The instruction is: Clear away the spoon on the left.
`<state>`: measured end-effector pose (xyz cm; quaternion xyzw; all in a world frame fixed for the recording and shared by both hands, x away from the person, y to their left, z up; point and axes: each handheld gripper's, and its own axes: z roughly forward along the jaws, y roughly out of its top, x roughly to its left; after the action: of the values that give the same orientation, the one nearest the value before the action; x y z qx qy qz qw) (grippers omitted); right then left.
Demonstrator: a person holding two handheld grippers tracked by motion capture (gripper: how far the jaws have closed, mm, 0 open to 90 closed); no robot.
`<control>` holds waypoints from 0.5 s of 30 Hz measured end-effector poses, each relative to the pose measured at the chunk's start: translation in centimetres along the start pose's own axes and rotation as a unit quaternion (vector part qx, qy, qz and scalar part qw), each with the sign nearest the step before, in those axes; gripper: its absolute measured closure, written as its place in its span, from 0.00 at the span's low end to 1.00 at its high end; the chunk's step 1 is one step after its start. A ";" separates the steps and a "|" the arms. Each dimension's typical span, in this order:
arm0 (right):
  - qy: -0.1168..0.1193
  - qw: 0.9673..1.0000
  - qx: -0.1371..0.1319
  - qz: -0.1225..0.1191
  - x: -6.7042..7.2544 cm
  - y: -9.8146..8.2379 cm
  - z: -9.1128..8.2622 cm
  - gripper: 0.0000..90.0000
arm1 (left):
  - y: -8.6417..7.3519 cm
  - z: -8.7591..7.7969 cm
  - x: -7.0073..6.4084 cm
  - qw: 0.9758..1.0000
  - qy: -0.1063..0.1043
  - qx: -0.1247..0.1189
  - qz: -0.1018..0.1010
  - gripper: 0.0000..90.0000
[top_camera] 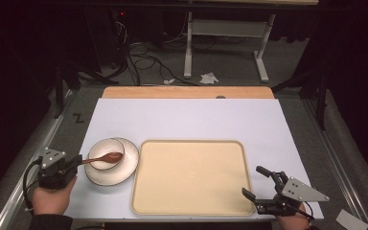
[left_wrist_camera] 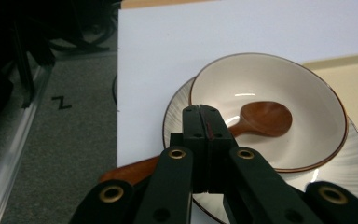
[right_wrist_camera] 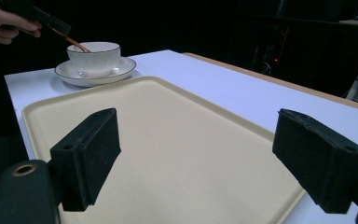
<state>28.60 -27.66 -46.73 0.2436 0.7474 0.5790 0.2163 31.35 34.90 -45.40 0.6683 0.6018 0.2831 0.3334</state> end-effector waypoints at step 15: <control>0.000 1.000 -0.001 -0.001 0.0 0.0 0.0 0.18 | -0.5 -2.2 -1.0 0.999 -0.007 -0.031 0.012 1.00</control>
<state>28.59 -27.63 -46.73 0.2426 0.7473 0.5795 0.2167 29.25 34.12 -44.41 0.6667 0.5822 0.3011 0.3549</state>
